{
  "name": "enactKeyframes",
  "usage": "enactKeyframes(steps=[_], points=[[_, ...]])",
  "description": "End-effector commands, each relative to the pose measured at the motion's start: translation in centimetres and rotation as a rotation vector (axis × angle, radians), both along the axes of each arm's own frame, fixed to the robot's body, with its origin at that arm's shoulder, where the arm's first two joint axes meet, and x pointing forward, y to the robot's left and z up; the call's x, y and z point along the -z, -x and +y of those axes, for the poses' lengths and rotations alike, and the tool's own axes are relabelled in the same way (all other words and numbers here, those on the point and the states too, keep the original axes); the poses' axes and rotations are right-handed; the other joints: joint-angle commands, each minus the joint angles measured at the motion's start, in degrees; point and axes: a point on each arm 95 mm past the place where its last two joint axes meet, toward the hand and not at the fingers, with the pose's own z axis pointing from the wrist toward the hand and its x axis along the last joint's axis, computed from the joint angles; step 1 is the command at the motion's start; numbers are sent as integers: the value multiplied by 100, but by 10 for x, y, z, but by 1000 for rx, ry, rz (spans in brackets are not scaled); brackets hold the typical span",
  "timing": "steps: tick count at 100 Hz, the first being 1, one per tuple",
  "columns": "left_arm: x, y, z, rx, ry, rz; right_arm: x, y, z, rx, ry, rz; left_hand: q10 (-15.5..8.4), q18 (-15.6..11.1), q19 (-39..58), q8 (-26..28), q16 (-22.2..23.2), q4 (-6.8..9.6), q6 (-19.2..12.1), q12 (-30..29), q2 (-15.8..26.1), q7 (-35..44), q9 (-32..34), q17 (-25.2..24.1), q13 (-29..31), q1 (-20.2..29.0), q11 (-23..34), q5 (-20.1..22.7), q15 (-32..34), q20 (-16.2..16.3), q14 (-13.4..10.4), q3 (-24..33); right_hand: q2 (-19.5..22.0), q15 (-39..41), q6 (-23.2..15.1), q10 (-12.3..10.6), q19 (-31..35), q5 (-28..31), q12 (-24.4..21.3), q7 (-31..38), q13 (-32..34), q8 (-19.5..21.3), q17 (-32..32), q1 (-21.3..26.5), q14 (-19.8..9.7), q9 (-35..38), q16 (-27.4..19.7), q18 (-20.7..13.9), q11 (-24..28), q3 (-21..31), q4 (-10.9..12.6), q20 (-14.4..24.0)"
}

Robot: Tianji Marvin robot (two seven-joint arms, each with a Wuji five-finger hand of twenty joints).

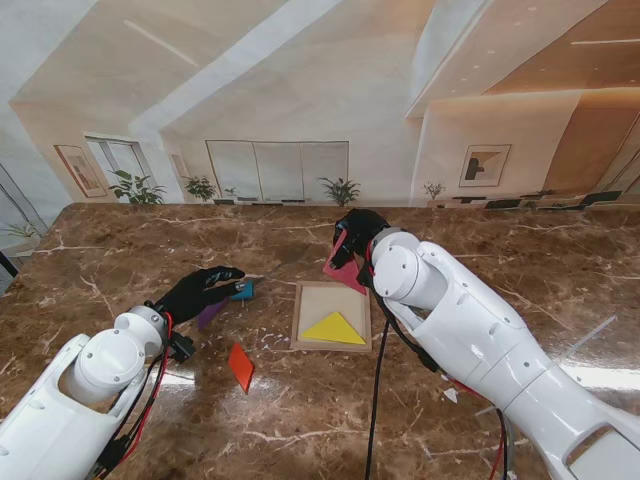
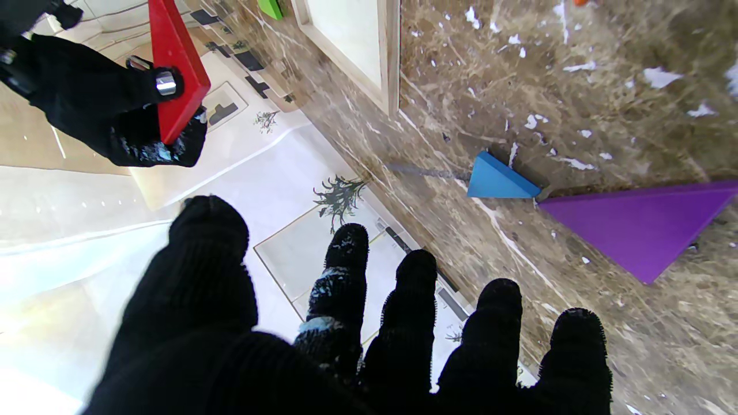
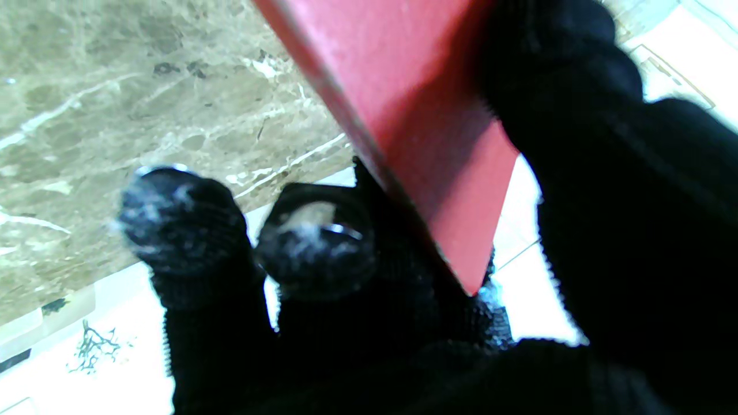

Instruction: Assemble the tangram pieces into a square

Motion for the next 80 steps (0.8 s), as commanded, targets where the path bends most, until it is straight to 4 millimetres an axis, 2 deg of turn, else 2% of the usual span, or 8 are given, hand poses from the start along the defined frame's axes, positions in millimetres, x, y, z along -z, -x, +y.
enactKeyframes(steps=[1, 55, 80], points=[[4, 3, 0, 8, -8, 9, 11, 2, 4, -15, -7, 42, -29, -127, -180, -124, -60, 123, -109, -29, 177, -63, 58, -79, -42, 193, -18, -7, -127, 130, -104, -156, 344, 192, -68, 143, 210, 348, 25, 441, -130, 169, 176, 341, -510, 459, 47, 130, 480, 342, 383, 18], [0, 4, -3, 17, -29, 43, 49, -3, 12, -121, 37, 106, -22, -127, -178, -118, -59, 124, -119, -26, 175, -51, 63, -77, -37, 192, -11, -15, -124, 131, -103, -153, 537, 138, -254, 24, 182, 150, 55, 573, -130, 215, -78, 272, -426, 456, -15, 12, 357, 302, 411, 79], [4, 4, -5, 23, -32, 67, 61, -4, 16, -34, 51, 147, -17, -123, -177, -117, -58, 123, -118, -26, 178, -47, 54, -75, -41, 193, -11, -12, -124, 132, -102, -152, 513, 156, -201, 58, 206, 161, 82, 597, -129, 182, -91, 284, -425, 474, -21, 18, 360, 301, 412, 116]])
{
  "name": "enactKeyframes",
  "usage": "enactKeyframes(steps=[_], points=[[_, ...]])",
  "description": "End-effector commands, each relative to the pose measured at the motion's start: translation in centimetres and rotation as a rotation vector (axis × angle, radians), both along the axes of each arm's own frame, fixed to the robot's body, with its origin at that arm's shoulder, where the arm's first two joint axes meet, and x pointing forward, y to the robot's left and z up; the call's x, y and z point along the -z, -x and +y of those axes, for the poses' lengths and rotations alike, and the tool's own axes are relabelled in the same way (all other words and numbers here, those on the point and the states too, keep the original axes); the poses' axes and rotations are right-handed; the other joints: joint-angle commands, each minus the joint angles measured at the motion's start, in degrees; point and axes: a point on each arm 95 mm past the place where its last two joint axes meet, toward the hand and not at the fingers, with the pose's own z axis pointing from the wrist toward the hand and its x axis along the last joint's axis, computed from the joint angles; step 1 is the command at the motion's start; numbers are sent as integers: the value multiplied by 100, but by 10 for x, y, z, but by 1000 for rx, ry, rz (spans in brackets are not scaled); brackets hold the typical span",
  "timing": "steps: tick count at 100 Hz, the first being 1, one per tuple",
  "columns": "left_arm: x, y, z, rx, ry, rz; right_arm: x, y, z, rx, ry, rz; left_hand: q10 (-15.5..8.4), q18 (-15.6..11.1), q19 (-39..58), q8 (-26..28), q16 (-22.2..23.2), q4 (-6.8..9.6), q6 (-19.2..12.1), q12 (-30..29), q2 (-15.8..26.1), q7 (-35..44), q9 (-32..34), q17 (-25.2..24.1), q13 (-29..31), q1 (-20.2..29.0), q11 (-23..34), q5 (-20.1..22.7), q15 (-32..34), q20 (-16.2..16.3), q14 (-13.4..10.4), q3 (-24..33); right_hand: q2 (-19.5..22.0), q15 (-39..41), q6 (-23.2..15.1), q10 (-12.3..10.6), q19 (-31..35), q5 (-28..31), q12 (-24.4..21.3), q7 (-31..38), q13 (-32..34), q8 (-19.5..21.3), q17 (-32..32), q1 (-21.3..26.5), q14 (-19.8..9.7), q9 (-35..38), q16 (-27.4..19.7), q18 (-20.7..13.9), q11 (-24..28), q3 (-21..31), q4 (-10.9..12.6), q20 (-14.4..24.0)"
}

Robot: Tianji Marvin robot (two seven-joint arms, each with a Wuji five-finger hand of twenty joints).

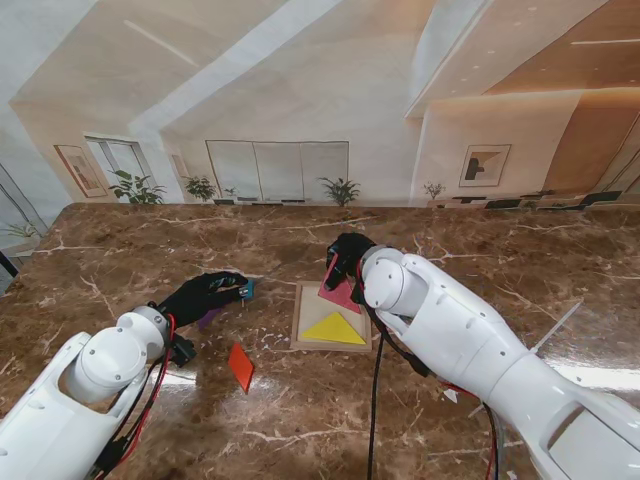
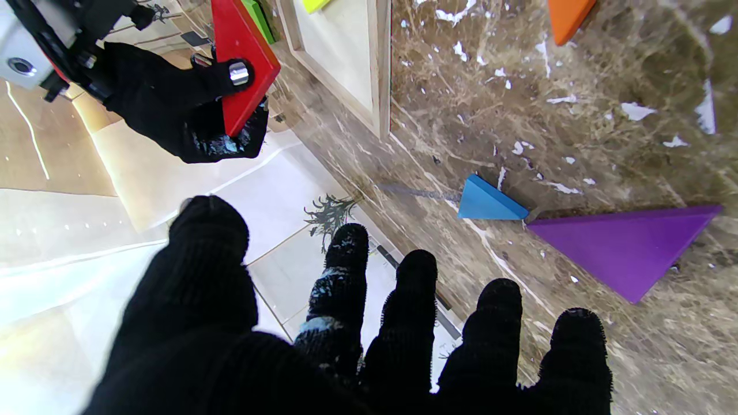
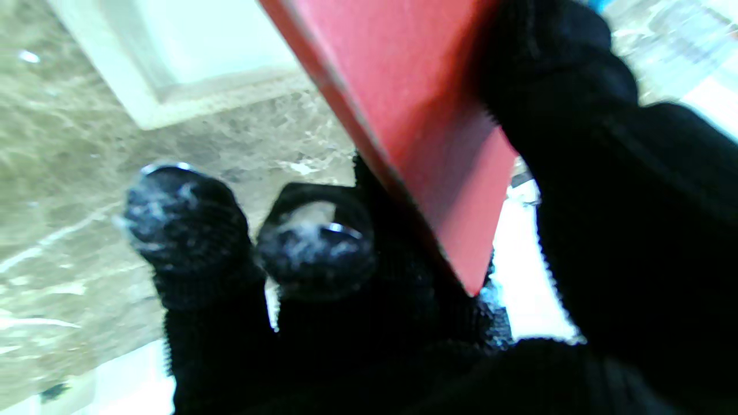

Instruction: Assemble the tangram pieces into a square

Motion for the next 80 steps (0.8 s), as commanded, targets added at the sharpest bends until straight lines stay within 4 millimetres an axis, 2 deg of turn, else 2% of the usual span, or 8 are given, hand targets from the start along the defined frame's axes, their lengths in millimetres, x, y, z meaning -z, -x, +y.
enactKeyframes(steps=[1, 35, 80], points=[[5, 1, 0, 1, -4, 18, 9, 3, 6, 5, 0, 34, -22, -123, -177, -118, -58, 123, -114, -26, 177, -48, 55, -74, -43, 194, -11, -15, -125, 132, -98, -151, 314, 156, -203, 55, 208, 177, 89, 600, -129, 129, 25, 286, -425, 473, -8, 29, 361, 350, 412, 109], [9, 1, 3, 0, -1, 32, 20, 5, 11, 61, 53, 51, -25, -121, -174, -118, -58, 123, -110, -26, 183, -46, 59, -70, -42, 193, -10, -9, -125, 134, -96, -153, 327, 155, -199, 31, 265, 176, 85, 613, -130, 108, 21, 265, -447, 468, -20, 25, 350, 362, 408, 135], [8, 3, 1, -4, 2, 39, 33, 6, 1, 71, 102, 52, -11, -121, -173, -120, -56, 122, -104, -26, 192, -47, 62, -71, -33, 191, -12, 6, -122, 137, -94, -160, 539, 96, -450, -124, 317, -26, 37, 687, -127, 158, -102, 148, -485, 461, -71, -158, 222, 312, 420, 144]])
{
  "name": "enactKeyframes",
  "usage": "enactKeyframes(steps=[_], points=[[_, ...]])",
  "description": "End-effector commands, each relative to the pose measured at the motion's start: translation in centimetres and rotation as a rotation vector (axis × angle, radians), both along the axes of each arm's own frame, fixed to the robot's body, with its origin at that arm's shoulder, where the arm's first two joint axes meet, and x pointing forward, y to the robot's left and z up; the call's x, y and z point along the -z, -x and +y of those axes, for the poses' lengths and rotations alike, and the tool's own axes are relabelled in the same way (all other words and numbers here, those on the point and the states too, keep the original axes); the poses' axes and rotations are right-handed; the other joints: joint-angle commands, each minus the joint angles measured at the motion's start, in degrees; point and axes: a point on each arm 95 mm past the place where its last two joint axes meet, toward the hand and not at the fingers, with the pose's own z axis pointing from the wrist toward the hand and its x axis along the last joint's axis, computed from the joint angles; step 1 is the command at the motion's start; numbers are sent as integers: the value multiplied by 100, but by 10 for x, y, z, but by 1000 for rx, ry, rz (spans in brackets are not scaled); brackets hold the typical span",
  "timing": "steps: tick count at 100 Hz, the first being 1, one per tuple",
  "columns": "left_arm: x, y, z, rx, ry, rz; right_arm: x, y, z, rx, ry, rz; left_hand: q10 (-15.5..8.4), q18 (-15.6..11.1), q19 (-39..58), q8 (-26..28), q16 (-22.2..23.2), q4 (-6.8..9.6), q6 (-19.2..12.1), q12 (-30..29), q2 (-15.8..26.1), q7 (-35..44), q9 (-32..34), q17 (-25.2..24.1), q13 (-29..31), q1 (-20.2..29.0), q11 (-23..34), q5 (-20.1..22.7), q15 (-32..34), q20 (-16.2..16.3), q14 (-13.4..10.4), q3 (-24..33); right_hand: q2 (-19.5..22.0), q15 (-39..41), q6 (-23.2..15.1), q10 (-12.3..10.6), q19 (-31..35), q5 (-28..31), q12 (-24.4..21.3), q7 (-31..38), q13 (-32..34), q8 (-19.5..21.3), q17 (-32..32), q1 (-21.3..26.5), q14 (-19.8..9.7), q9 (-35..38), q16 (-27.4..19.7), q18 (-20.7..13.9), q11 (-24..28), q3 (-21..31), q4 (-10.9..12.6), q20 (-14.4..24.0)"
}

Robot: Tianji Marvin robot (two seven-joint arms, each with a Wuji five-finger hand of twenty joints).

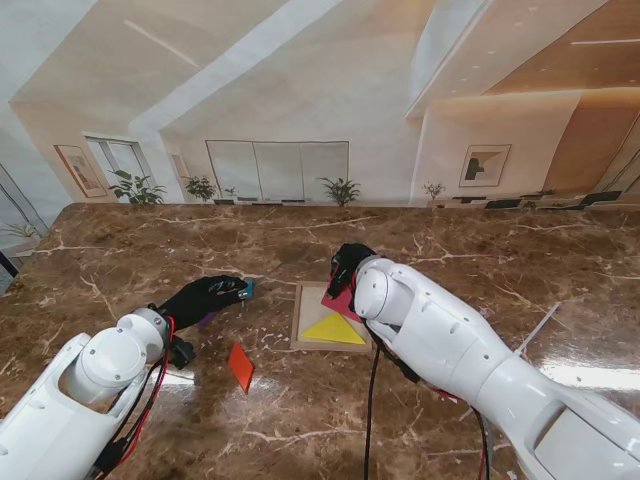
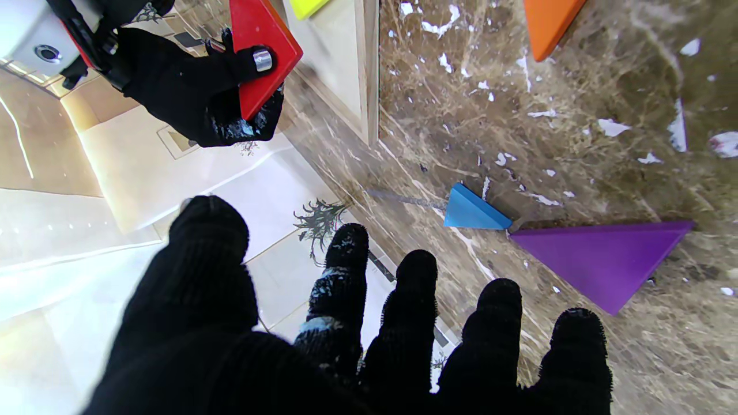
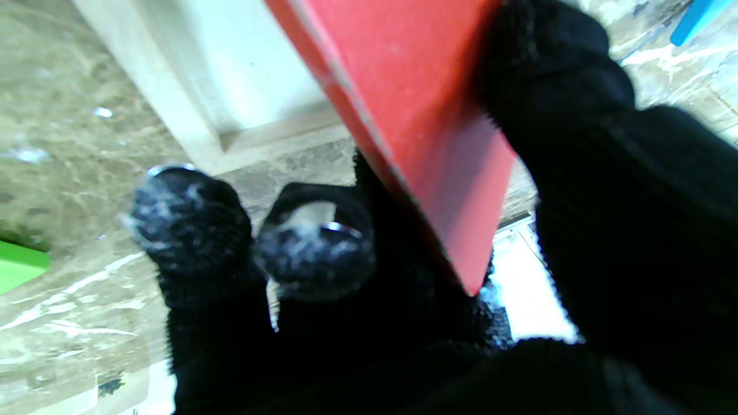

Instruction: Assemble the tangram pieces into a square

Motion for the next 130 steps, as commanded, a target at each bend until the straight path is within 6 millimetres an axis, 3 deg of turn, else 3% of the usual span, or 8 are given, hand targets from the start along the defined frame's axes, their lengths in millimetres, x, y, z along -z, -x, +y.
enactKeyframes(steps=[1, 75, 130], points=[[2, 2, -1, 3, -1, 10, 10, 3, -3, 4, 12, 29, -12, -119, -174, -120, -56, 122, -103, -26, 190, -47, 65, -72, -32, 191, -10, 6, -122, 137, -92, -161, 421, 96, -458, -127, 287, 30, 36, 691, -126, 158, 1, 144, -487, 460, -49, -66, 250, 344, 421, 95], [1, 3, -3, 1, 4, 17, 17, -2, -5, -1, 76, 39, -12, -114, -168, -119, -53, 125, -100, -22, 192, -46, 77, -58, -25, 201, -5, 16, -120, 140, -94, -166, 568, 147, -626, -226, 519, -121, 59, 762, -121, 166, -44, 55, -555, 469, -52, -212, 149, 264, 436, 100], [1, 4, -2, -1, 4, 18, 18, 1, -6, 2, 106, 37, -5, -112, -169, -120, -52, 124, -93, -23, 194, -47, 77, -58, -17, 205, -8, 21, -118, 141, -86, -168, 706, 139, -385, -268, 647, -397, 92, 798, -125, 190, -227, -75, -469, 461, -104, -213, 121, 264, 440, 101]])
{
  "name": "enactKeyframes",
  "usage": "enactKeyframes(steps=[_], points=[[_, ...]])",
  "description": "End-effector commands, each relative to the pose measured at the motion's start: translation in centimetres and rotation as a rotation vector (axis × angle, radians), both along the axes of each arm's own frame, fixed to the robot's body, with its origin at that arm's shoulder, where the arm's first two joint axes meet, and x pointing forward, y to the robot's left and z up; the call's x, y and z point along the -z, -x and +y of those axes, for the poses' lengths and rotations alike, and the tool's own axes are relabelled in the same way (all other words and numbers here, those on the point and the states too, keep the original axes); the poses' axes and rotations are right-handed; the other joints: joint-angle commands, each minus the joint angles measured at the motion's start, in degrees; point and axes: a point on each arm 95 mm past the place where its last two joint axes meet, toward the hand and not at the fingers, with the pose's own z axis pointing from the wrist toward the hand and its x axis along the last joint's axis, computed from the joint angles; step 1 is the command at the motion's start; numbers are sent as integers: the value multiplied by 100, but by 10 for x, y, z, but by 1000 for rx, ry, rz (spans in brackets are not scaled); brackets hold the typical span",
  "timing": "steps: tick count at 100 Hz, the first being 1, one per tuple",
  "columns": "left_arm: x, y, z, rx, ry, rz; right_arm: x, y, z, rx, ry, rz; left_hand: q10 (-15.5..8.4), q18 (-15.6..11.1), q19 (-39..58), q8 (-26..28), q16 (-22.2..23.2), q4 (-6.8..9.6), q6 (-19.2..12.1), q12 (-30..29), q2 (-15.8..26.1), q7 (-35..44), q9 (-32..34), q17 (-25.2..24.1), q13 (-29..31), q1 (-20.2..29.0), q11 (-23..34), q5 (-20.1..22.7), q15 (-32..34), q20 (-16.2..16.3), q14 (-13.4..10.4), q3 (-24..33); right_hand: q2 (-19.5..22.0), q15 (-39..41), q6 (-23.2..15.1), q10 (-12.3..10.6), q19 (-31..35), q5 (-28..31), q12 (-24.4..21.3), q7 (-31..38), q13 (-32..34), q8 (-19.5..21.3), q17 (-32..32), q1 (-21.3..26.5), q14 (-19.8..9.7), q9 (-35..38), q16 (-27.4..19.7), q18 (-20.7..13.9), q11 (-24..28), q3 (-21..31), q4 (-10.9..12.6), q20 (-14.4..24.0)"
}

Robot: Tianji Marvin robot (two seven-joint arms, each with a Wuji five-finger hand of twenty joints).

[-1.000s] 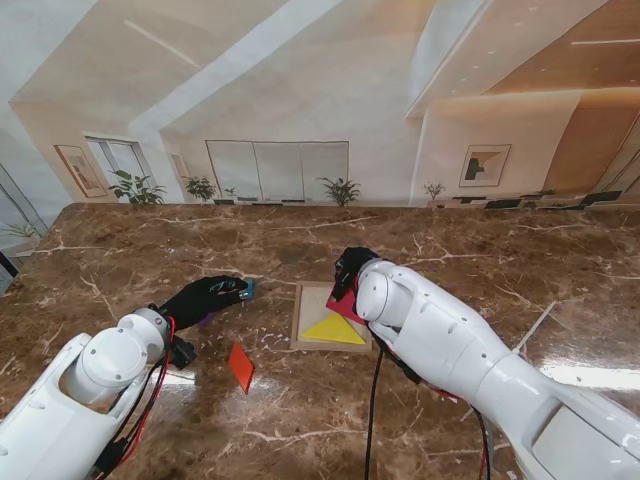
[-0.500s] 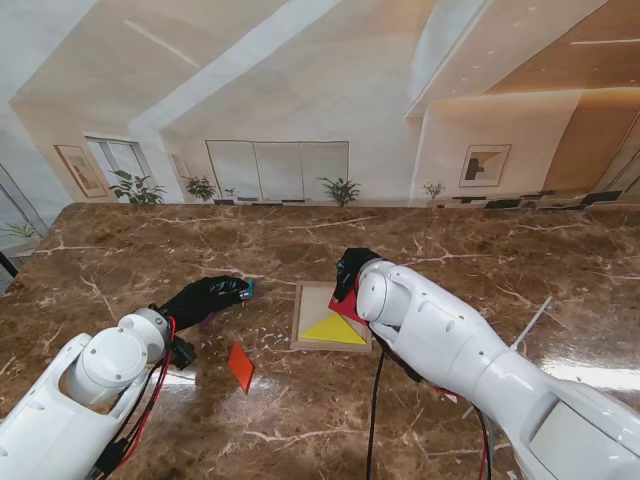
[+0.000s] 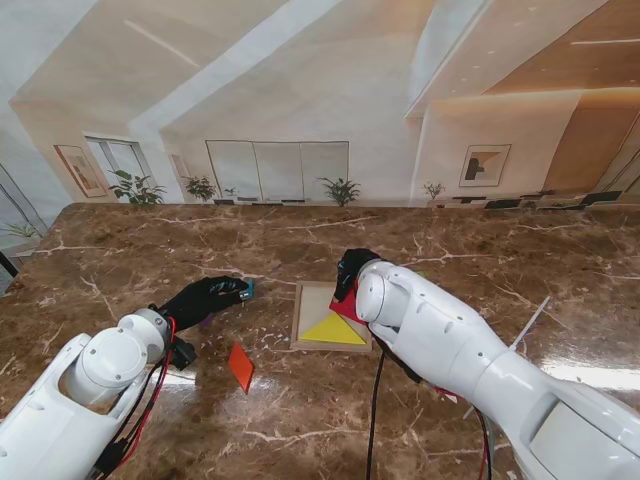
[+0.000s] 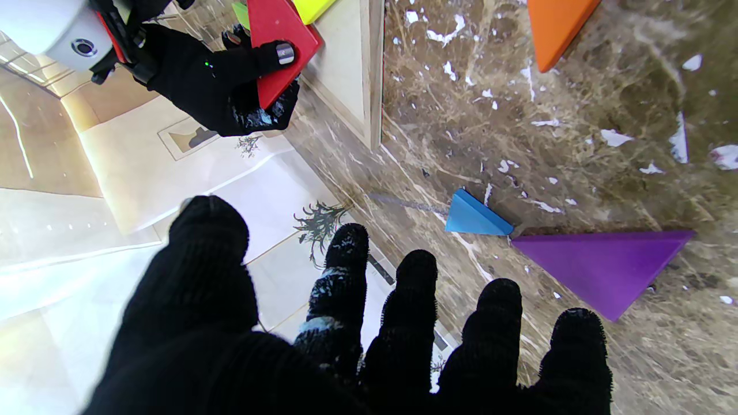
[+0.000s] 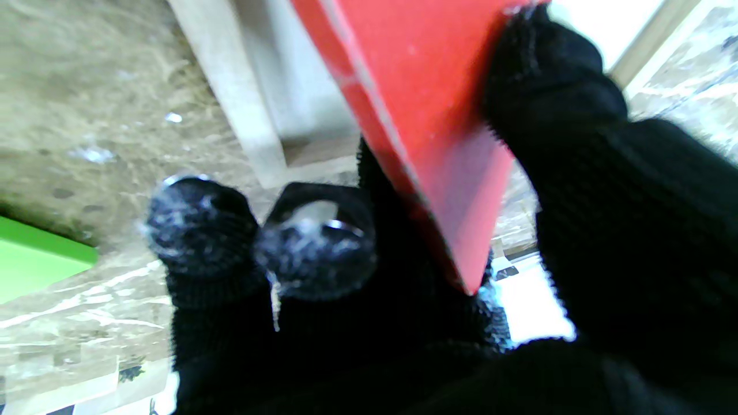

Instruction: Assemble the tangram pieces into a square

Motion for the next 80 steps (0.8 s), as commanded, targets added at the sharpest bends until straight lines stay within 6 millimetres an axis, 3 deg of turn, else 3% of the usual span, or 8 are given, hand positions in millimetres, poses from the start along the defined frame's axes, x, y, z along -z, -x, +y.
enactKeyframes(steps=[1, 54, 80], points=[[3, 2, 0, 0, -1, 7, 5, 4, 0, 1, 4, 23, -5, -112, -168, -120, -51, 124, -93, -22, 191, -47, 81, -57, -16, 209, -7, 23, -118, 141, -87, -166, 279, 139, -383, -199, 336, -114, 90, 756, -124, 176, -15, -6, -443, 459, -55, 8, 303, 327, 373, 94], [3, 2, 2, -1, 3, 3, 5, 8, 0, -17, 49, 22, 6, -105, -166, -122, -50, 125, -81, -21, 191, -48, 113, -51, -2, 211, -3, 54, -115, 143, -80, -166, 115, 154, -139, -155, 355, -241, 47, 678, -128, 155, -86, -212, -398, 440, -92, 44, 139, 276, 317, 89], [3, 2, 2, -1, 5, 1, 5, 8, 0, -18, 61, 23, 13, -96, -165, -122, -51, 125, -79, -19, 187, -47, 126, -45, -2, 207, 0, 70, -117, 142, -82, -164, 92, 160, 56, -122, 368, -202, 82, 334, -128, 296, -124, -486, -399, 448, -120, 61, -58, 314, 404, 91]])
